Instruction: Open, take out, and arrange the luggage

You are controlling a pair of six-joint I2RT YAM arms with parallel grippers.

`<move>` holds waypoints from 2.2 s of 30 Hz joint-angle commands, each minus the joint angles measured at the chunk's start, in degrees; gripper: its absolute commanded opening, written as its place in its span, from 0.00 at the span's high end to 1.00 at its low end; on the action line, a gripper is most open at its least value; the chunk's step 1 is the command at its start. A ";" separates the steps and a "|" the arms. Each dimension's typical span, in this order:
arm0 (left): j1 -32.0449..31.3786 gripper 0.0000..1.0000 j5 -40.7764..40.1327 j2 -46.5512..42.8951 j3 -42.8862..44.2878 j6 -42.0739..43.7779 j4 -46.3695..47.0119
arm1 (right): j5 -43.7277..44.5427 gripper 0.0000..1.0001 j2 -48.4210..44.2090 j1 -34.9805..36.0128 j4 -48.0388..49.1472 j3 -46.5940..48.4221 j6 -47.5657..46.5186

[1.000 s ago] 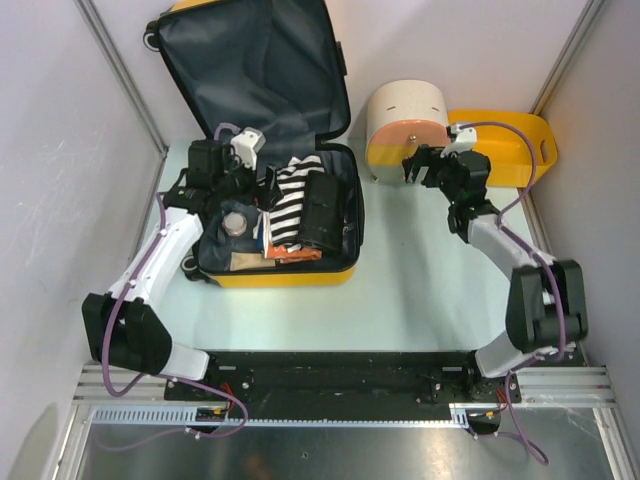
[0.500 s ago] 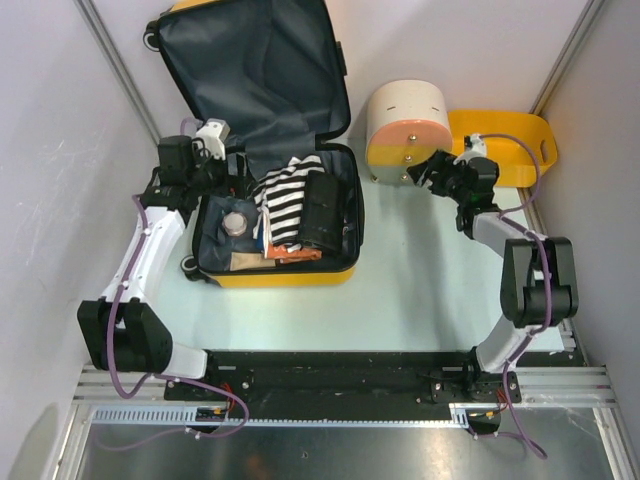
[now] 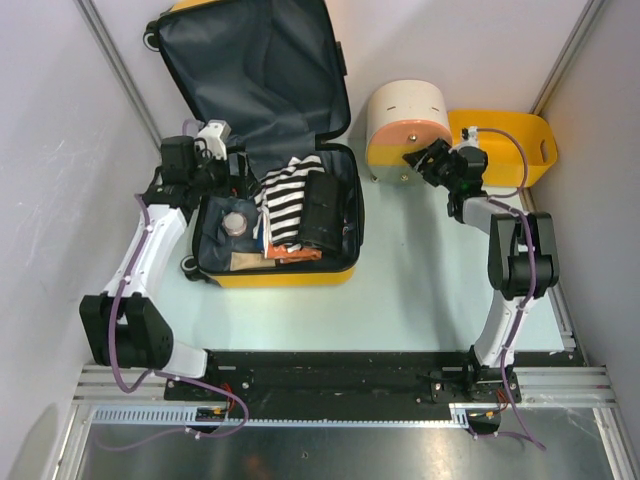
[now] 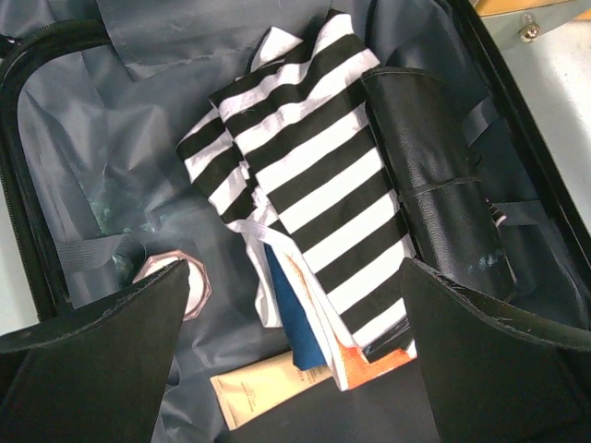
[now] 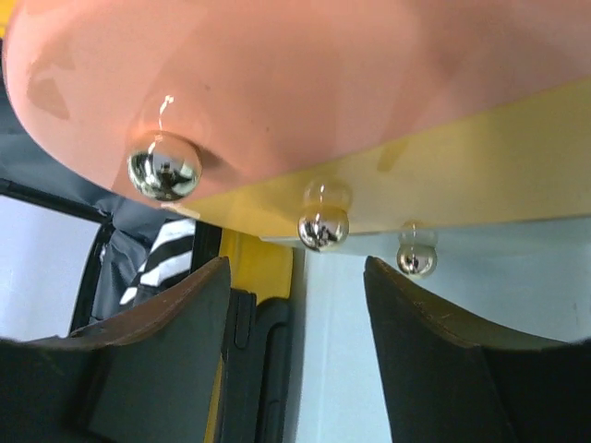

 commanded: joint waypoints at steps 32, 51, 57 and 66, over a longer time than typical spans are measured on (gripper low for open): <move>1.38 0.00 -3.65 0.86 -0.32 5.98 0.33 | -1.59 1.00 -3.06 1.67 -2.07 -0.19 3.24; 1.38 0.00 -14.02 18.07 8.55 11.08 -14.61 | -0.01 0.18 -9.84 1.76 -6.02 -7.14 1.13; 1.21 0.00 -17.00 24.23 12.07 11.00 -17.95 | -3.34 0.11 -12.38 0.71 -11.98 -7.14 -2.73; -3.09 0.00 -25.71 31.53 14.88 10.38 -18.22 | -8.00 0.04 -16.78 0.80 -18.76 -7.22 -10.99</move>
